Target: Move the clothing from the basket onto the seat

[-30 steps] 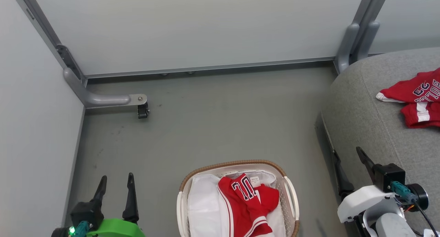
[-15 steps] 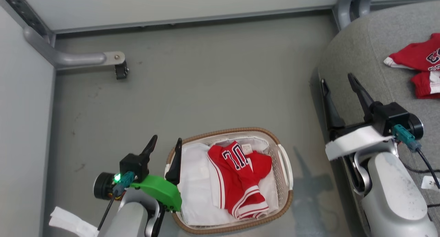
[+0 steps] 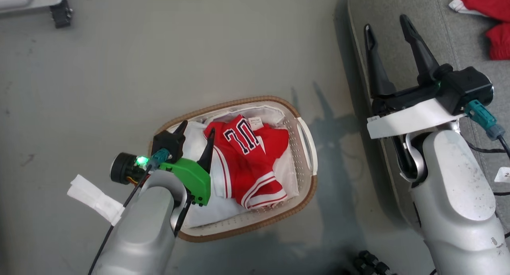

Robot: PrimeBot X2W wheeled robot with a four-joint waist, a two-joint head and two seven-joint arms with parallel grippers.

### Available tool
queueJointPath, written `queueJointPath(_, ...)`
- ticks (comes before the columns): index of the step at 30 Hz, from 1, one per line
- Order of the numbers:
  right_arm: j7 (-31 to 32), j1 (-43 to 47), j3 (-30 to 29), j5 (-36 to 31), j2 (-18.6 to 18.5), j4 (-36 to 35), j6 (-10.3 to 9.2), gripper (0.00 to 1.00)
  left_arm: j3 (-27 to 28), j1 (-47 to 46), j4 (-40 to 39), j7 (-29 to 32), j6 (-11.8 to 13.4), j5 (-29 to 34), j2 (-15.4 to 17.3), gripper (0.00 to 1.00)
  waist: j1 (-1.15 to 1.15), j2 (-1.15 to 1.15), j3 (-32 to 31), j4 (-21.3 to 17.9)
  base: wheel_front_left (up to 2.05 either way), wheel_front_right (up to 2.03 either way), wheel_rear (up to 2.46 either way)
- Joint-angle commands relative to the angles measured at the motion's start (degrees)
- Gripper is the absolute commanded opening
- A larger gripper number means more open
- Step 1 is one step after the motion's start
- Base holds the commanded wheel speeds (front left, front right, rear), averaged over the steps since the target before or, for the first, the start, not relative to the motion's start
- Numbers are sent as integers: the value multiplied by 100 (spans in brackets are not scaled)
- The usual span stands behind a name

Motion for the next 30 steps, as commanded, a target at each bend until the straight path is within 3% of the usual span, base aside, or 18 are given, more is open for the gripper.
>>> queueJointPath(1,-13,-127,6,54,13,-67,-6,100,-46,-258,146,3,-10,68,50,100,0,0,874,-627,0,0,0)
queueJointPath(19,-13,-501,255,444,21,-524,-6,100,-713,-1177,1768,26,77,-489,49,100,0,0,1876,-1041,0,0,0)
queueJointPath(30,-13,-620,228,531,18,-550,-6,100,-879,-1596,1714,5,8,-894,45,100,0,0,2244,-970,0,0,0)
